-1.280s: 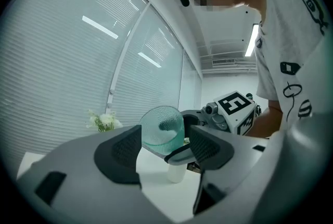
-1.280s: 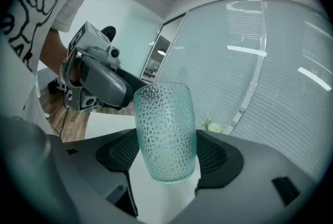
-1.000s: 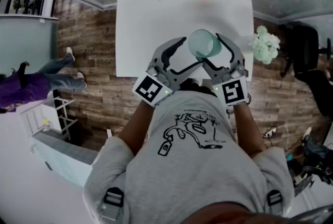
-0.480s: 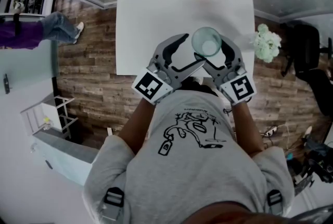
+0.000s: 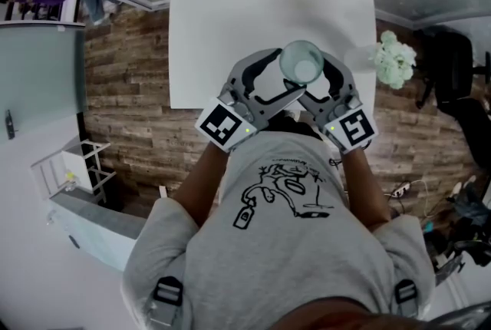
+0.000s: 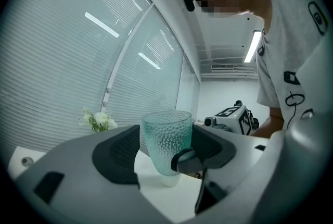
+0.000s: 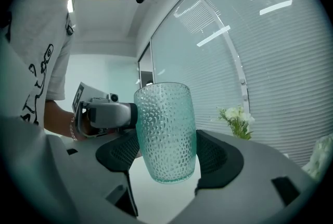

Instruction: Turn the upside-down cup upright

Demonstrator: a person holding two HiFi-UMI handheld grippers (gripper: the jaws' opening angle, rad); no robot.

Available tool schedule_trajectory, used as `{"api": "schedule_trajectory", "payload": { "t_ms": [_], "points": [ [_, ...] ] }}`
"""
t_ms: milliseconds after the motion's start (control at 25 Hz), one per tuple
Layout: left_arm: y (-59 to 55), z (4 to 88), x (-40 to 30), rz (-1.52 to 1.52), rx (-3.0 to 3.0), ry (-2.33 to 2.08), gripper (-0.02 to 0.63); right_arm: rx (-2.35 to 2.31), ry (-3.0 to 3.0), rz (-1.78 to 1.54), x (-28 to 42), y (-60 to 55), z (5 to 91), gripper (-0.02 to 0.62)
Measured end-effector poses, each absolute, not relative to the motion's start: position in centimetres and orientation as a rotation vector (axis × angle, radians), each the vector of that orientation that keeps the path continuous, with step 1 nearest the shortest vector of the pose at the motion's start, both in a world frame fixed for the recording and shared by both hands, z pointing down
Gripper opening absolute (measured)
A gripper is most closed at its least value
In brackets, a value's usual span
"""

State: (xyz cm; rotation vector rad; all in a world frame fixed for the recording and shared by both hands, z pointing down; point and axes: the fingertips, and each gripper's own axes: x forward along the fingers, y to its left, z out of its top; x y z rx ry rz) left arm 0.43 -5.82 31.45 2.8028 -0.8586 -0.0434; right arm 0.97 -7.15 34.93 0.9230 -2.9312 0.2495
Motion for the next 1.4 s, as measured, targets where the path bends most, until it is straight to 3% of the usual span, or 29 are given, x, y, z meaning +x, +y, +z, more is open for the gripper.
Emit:
{"api": "schedule_trajectory", "payload": {
  "t_ms": [1400],
  "points": [
    [-5.8, 45.0, 1.9, 0.311, 2.847, -0.775, 0.31, 0.784, -2.639, 0.404, 1.1, -6.7, 50.1, 0.348]
  ]
}}
